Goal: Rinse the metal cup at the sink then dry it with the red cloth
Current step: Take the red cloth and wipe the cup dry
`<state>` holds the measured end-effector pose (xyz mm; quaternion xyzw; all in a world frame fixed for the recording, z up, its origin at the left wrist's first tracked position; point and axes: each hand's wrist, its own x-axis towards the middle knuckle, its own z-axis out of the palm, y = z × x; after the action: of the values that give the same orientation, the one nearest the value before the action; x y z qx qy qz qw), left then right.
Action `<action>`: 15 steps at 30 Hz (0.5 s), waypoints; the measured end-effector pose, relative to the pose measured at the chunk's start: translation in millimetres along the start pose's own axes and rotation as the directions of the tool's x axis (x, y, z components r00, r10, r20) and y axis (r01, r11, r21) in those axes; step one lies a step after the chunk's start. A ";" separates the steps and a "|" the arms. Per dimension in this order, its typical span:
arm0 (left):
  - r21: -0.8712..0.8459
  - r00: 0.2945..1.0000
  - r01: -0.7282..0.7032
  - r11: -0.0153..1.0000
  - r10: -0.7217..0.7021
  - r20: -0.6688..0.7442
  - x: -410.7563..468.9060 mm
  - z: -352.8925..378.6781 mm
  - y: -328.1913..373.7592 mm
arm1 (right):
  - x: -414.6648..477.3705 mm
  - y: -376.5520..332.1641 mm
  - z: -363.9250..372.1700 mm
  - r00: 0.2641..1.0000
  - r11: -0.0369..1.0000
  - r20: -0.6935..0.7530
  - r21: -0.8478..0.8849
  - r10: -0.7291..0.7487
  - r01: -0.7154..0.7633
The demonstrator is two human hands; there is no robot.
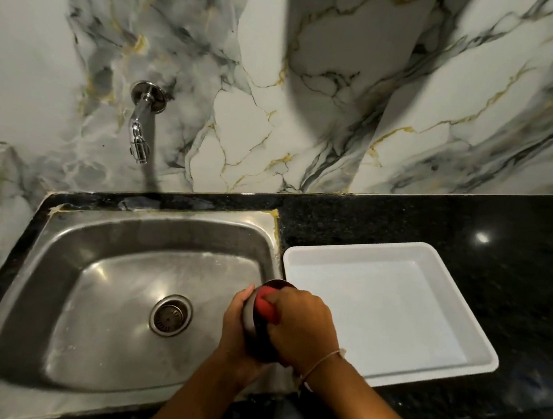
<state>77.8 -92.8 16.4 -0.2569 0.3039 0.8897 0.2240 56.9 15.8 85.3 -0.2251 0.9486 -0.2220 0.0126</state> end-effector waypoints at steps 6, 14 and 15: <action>-0.043 0.989 0.031 0.999 -0.025 0.144 -16.6 -17.0 19.4 | -22.3 11.6 -14.7 0.891 0.959 0.356 0.068 -0.282 0.277; -0.096 0.982 0.062 0.993 -0.044 0.182 -24.1 -16.5 26.1 | 0.3 0.5 -27.2 0.811 0.747 0.259 -0.316 -0.525 0.585; -0.098 0.983 0.066 0.993 -0.047 0.180 -24.2 -14.6 26.3 | 6.5 -3.4 -25.3 0.806 0.734 0.247 -0.332 -0.538 0.592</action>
<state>86.5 -127.1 32.0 -0.1965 0.2290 0.9168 0.2616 49.4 20.8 110.1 -0.5150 0.8563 -0.0045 -0.0372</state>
